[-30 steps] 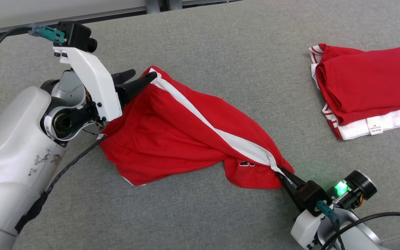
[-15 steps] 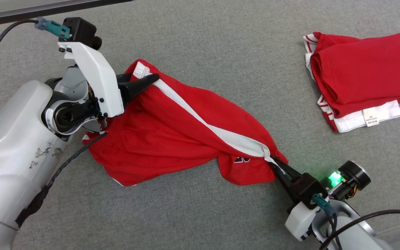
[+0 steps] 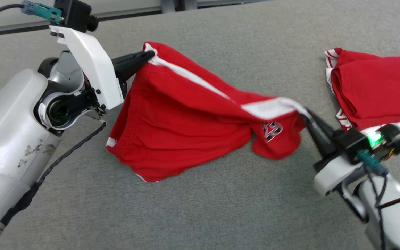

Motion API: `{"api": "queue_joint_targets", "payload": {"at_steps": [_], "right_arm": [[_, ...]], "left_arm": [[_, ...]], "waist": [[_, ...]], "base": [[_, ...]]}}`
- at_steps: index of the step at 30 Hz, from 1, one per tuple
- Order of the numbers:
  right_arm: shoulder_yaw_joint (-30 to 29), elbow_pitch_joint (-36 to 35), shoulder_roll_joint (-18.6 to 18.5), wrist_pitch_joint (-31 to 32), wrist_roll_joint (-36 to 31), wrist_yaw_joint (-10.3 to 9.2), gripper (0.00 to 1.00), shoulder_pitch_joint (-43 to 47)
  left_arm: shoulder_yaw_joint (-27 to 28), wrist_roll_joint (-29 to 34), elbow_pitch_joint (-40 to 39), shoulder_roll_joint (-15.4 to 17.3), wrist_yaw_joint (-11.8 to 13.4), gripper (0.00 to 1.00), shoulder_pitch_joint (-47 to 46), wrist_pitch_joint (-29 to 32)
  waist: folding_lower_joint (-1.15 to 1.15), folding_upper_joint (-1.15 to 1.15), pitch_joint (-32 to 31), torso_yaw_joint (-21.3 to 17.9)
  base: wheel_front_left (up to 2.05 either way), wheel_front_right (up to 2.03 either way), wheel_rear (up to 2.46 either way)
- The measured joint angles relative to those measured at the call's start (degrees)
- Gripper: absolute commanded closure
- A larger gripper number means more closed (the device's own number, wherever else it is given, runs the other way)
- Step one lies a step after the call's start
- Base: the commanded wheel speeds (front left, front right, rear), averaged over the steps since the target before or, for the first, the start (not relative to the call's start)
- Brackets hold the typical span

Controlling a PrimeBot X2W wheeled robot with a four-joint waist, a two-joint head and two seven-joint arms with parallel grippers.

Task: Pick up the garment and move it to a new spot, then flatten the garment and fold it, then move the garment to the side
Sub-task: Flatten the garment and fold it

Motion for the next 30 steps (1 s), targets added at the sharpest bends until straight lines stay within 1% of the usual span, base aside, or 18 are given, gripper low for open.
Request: {"api": "queue_joint_targets", "payload": {"at_steps": [7, 10, 11, 13, 17, 20, 24, 27, 30], "right_arm": [[0.8, -4.5, -6.6, 2.7, 4.5, 0.0, 1.0, -8.7], [1.5, -5.1, -8.9, 3.6, 5.8, 0.0, 1.0, -13.0], [1.5, -5.1, -8.9, 3.6, 5.8, 0.0, 1.0, -13.0], [1.6, -5.2, -10.1, 4.0, 5.9, 0.0, 1.0, -16.5], [-1.3, -4.8, -9.8, 3.5, 6.1, 0.0, 1.0, -23.2], [-4.9, -4.2, -8.5, 2.4, 4.9, 0.0, 1.0, -25.4], [-6.8, -4.3, -6.9, 1.7, 3.5, 0.01, 1.0, -24.4], [-7.7, -5.0, -6.0, 1.3, 3.8, 0.01, 1.0, -22.2], [-7.7, -6.3, -6.1, 1.2, 3.1, 0.01, 1.0, -20.7]], "left_arm": [[1.1, 0.9, -2.9, 1.1, 0.0, 1.0, -2.4, -7.1], [2.4, 1.7, -3.3, 1.0, 0.0, 1.0, -3.7, -11.4], [2.4, 1.7, -3.3, 1.0, 0.0, 1.0, -3.7, -11.4], [2.5, 3.4, -3.8, 1.3, 0.0, 1.0, -4.9, -13.9], [3.0, 6.4, -4.8, 1.1, 0.0, 1.0, -6.2, -20.1], [4.5, 7.5, -4.8, 0.2, 0.0, 1.0, -7.1, -25.3], [5.2, 8.4, -5.0, -0.7, 0.0, 1.0, -6.4, -30.6], [5.2, 10.8, -5.6, -0.2, 0.0, 1.0, -5.4, -34.4], [4.9, 10.6, -5.7, -0.1, 0.0, 1.0, -3.7, -35.1]], "waist": [[0.0, 0.0, -4.2, 3.2], [0.0, 0.0, -5.9, 4.6], [0.0, 0.0, -5.9, 4.6], [0.0, 0.0, -6.9, 5.6], [0.0, 0.0, -9.0, 7.3], [0.0, 0.0, -10.3, 8.8], [0.0, 0.0, -12.1, 10.6], [0.0, 0.0, -13.2, 11.6], [0.0, 0.0, -14.2, 12.1]], "base": [[0.0, 0.0, 0.0], [0.0, 0.0, 0.0], [0.0, 0.0, 0.0], [0.0, 0.0, 0.0], [0.0, 0.0, 0.0], [0.0, 0.0, 0.0], [0.0, 0.0, 0.0], [0.0, 0.0, 0.0], [0.0, 0.0, 0.0]]}}
